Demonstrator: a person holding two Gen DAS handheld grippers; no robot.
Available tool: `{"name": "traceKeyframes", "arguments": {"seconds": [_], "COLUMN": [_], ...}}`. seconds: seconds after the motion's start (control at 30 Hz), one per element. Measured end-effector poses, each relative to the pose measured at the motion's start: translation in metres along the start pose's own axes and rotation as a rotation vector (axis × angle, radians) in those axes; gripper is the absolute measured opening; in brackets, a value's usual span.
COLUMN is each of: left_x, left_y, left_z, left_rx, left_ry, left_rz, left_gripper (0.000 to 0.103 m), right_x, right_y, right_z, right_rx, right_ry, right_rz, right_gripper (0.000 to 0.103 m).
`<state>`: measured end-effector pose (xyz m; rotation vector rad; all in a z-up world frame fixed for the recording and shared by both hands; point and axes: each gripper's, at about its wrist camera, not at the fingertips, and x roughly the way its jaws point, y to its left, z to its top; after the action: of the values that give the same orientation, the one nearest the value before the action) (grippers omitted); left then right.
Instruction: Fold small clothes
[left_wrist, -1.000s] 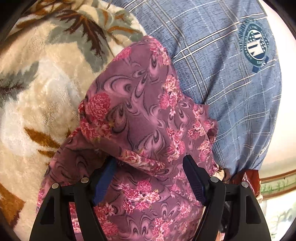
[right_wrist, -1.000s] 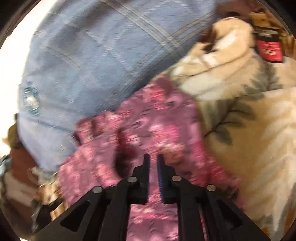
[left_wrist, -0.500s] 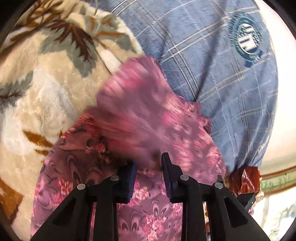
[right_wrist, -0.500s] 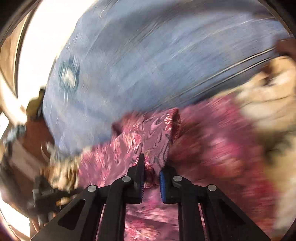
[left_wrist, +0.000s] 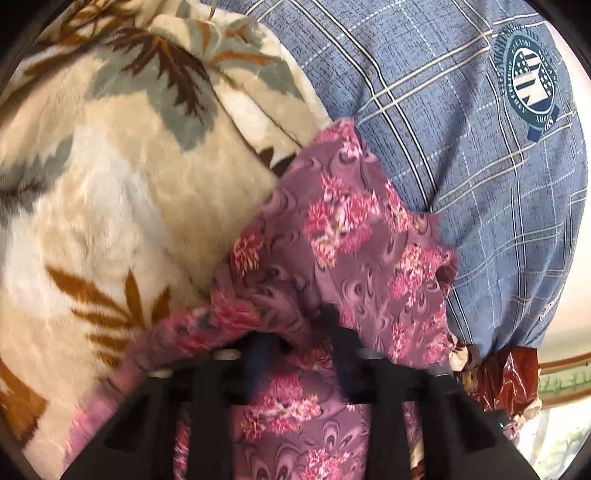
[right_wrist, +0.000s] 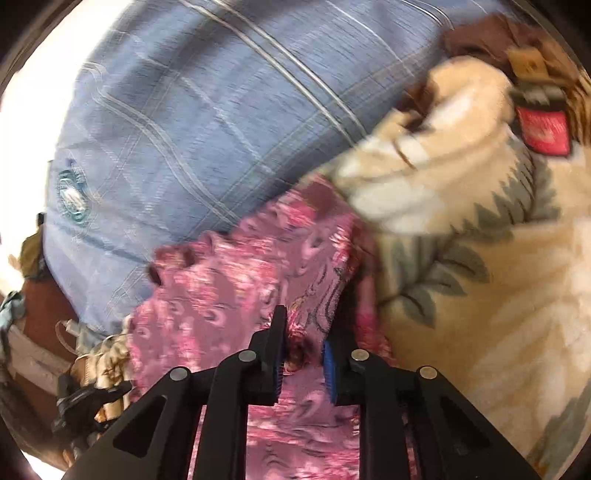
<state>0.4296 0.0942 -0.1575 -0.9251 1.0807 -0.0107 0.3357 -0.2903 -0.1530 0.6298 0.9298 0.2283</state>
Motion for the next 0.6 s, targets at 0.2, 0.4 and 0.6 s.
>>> {"name": "traceKeyframes", "arguments": {"seconds": [0.2, 0.4, 0.6], "left_x": [0.011, -0.024, -0.093], "left_y": [0.008, 0.003, 0.014], "left_z": [0.003, -0.013, -0.043], "left_rx": [-0.008, 0.091, 0.188], "left_ry": [0.012, 0.029, 0.006], "left_rz": [0.086, 0.100, 0.121], "left_gripper": [0.015, 0.027, 0.050], "right_x": [0.027, -0.026, -0.102], "right_y": [-0.005, -0.010, -0.032], "right_z": [0.000, -0.008, -0.042], "right_rx": [-0.059, -0.007, 0.003], "right_ry": [0.101, 0.008, -0.024], "right_rz": [-0.139, -0.066, -0.097], "right_gripper": [0.017, 0.027, 0.031]}}
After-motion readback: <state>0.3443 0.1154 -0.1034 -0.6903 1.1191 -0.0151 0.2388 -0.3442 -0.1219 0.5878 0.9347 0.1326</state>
